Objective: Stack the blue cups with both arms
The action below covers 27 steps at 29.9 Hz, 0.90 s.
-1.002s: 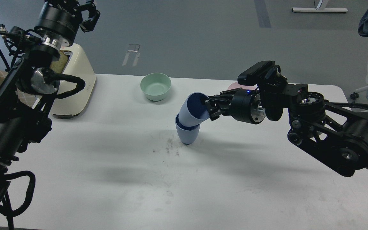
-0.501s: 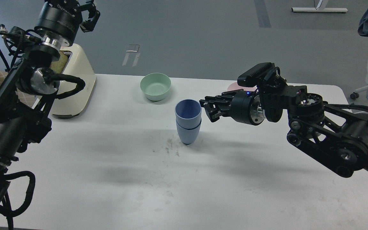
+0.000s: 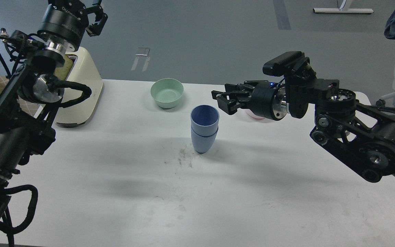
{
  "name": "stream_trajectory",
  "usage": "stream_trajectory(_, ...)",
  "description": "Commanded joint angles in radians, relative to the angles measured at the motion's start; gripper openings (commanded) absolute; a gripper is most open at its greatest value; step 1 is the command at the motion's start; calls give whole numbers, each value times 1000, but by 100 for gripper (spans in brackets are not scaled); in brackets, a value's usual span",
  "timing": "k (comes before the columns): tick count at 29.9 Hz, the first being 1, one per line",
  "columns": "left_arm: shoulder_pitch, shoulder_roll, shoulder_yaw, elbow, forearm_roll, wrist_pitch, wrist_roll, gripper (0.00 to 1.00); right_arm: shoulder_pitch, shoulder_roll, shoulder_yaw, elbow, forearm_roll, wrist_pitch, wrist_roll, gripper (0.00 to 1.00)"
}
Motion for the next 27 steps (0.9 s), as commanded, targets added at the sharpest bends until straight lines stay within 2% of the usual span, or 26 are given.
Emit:
stream_trajectory(1,0,-3,0,1,0,2,0,98,-2,0,13,1,5,0,0,84)
stream_trajectory(3,-1,-3,0,-1,0,2,0,98,-2,0,19,-1,8,0,2,95)
stream_trajectory(5,-1,-2,0,-1,0,2,0,98,-3,2,79,-7,8,0,2,100)
stream_trajectory(9,2,1,0,-1,0,2,0,98,1,31,185,-31,8,0,2,100)
stream_trajectory(15,5,0,0,-1,0,2,0,98,23,91,502,-117,8,0,2,100)
stream_trajectory(19,8,0,2,-1,0,0,0,98,72,123,734,-234,36,0,11,100)
stream_trajectory(27,5,-2,14,56,-2,-9,-5,98,115,80,841,-409,271,0,12,100)
